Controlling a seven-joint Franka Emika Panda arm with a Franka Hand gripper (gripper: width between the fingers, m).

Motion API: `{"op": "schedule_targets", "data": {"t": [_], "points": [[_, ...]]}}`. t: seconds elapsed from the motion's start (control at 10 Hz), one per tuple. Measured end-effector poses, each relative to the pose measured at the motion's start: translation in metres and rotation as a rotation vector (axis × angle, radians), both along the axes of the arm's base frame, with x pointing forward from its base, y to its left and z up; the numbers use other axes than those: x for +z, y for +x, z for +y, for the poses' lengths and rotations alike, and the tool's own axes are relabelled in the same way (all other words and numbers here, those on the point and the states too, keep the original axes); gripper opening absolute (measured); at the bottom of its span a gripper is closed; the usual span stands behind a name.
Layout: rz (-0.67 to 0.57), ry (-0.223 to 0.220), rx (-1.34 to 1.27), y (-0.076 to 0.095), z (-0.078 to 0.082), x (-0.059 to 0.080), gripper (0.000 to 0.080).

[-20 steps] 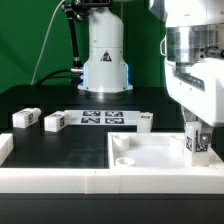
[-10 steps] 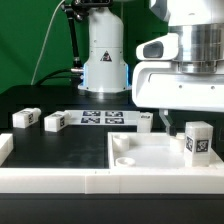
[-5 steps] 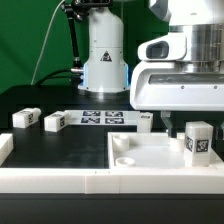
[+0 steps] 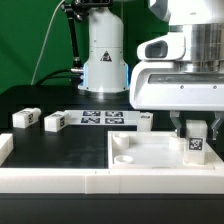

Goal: Assemble one leg

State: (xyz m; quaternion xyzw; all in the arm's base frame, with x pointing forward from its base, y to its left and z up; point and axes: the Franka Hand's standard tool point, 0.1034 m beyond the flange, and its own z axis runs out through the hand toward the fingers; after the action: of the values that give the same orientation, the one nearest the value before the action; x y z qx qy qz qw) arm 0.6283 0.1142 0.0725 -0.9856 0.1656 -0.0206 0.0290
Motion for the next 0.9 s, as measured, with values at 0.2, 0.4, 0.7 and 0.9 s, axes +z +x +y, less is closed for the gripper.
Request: {"op": "schedule_targets", "data": {"t": [0.2, 0.4, 0.7, 0.9], "points": [[0.006, -0.003, -0.182, 0.000, -0.008, -0.001, 0.0291], [0.009, -0.014, -0.372, -0.002, -0.019, -0.001, 0.0298], [0.004, -0.033, -0.633, -0.004, -0.031, 0.000, 0.0311], [0.001, -0.056, -0.737, -0.006, -0.040, 0.000, 0.0318]]}}
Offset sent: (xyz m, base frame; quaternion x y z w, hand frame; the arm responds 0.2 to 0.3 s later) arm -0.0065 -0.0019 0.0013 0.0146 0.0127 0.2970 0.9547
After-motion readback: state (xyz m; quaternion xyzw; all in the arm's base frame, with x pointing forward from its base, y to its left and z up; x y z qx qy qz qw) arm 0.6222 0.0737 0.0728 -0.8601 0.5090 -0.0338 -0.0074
